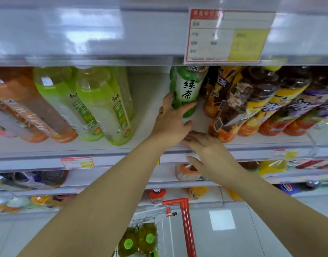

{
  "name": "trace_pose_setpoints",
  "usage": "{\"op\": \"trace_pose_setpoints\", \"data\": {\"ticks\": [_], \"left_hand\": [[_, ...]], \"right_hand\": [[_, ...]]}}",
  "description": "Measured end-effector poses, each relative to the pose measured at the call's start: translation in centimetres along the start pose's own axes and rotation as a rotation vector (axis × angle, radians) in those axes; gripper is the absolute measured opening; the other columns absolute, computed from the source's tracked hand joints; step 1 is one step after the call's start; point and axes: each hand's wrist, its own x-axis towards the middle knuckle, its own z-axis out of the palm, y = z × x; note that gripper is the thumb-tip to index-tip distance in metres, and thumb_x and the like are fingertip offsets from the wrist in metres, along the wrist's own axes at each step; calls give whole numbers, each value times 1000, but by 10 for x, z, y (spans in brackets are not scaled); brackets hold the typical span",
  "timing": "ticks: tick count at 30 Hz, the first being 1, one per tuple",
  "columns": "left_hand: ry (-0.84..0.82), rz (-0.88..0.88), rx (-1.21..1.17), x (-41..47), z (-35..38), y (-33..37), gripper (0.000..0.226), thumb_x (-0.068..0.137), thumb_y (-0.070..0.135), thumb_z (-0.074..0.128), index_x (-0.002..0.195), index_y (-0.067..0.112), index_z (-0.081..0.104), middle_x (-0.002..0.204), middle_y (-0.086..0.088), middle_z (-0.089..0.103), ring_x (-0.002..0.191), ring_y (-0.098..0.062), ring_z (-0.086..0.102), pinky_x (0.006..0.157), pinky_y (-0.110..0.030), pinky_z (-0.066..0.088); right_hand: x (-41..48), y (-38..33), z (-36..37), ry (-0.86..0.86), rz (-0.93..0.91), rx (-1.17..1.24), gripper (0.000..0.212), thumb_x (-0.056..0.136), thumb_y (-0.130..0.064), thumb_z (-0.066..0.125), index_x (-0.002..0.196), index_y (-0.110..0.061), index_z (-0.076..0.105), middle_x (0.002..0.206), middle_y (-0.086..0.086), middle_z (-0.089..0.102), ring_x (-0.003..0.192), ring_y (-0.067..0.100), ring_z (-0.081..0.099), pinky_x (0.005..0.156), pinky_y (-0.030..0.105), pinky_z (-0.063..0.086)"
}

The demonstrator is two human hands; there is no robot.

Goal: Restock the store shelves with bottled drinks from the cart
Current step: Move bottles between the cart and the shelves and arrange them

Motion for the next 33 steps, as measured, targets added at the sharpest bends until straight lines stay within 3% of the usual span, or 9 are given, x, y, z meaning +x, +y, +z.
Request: {"op": "trace_pose_setpoints", "data": {"ticks": [6, 9, 12, 15, 17, 21, 25, 30, 33], "left_hand": [[-58, -11, -78, -14, -9, 0, 54, 90, 23, 57, 138, 38, 40, 150, -4, 7, 136, -27, 24, 113, -27, 20], [31, 78, -202, -57, -26, -7, 44, 90, 13, 55, 132, 24, 51, 137, -6, 37, 120, -16, 46, 98, -10, 29], [182, 103, -299, -130, -41, -35, 32, 89, 6, 52, 117, 20, 61, 112, 1, 58, 96, -1, 56, 87, -9, 40], [195, -84, -318, -215, -40, -84, 32, 92, 4, 52, 108, 31, 60, 104, 12, 60, 94, 6, 56, 78, -4, 41], [168, -249, -321, -265, -30, -126, 30, 92, 5, 52, 105, 32, 61, 101, 16, 60, 90, 10, 55, 72, -3, 40], [69, -519, -275, -344, 3, -204, 27, 92, 7, 53, 106, 27, 64, 101, 11, 65, 85, 0, 60, 74, -10, 42], [-117, -651, -258, -397, 43, -262, 28, 91, 4, 54, 115, 16, 62, 115, -4, 61, 91, -16, 60, 84, -20, 43], [-143, -620, -103, -426, 81, -309, 38, 85, 4, 59, 121, 16, 60, 124, -10, 53, 111, -30, 51, 98, -42, 43], [-153, -595, -112, -435, 94, -324, 40, 86, 2, 57, 124, 14, 57, 127, -9, 51, 113, -28, 49, 96, -41, 44]], "right_hand": [[-2, -4, 1, 33, 7, -9, 52, 74, -26, 60, 125, -12, 58, 128, 10, 58, 115, 32, 55, 96, 41, 42], [-14, -23, 4, 173, 28, 38, 48, 74, -20, 57, 121, -10, 59, 123, 12, 59, 109, 34, 54, 95, 41, 38], [-43, -63, 25, 357, 46, 180, 39, 77, -7, 57, 116, -8, 60, 121, 12, 57, 112, 28, 47, 99, 34, 32], [-75, -112, 70, 237, 58, 348, 30, 82, -9, 56, 110, -11, 63, 113, 6, 60, 108, 20, 49, 97, 30, 37], [-91, -141, 106, 2, 132, 458, 27, 86, -13, 56, 111, -16, 65, 111, 1, 61, 107, 15, 51, 96, 30, 40], [-113, -185, 172, -460, 332, 588, 34, 91, -16, 56, 125, -18, 56, 125, -1, 56, 116, 12, 52, 98, 18, 35], [-126, -211, 244, -669, 655, 695, 42, 89, -20, 61, 129, -16, 49, 127, 8, 55, 112, 20, 55, 96, 32, 45], [-124, -241, 314, -542, 1426, 1198, 54, 89, -19, 61, 134, -22, 31, 131, 12, 48, 116, 33, 50, 95, 45, 46], [-127, -250, 353, -363, 1578, 1159, 65, 80, -32, 70, 131, -29, 31, 133, 8, 45, 114, 32, 50, 68, 36, 52]]}}
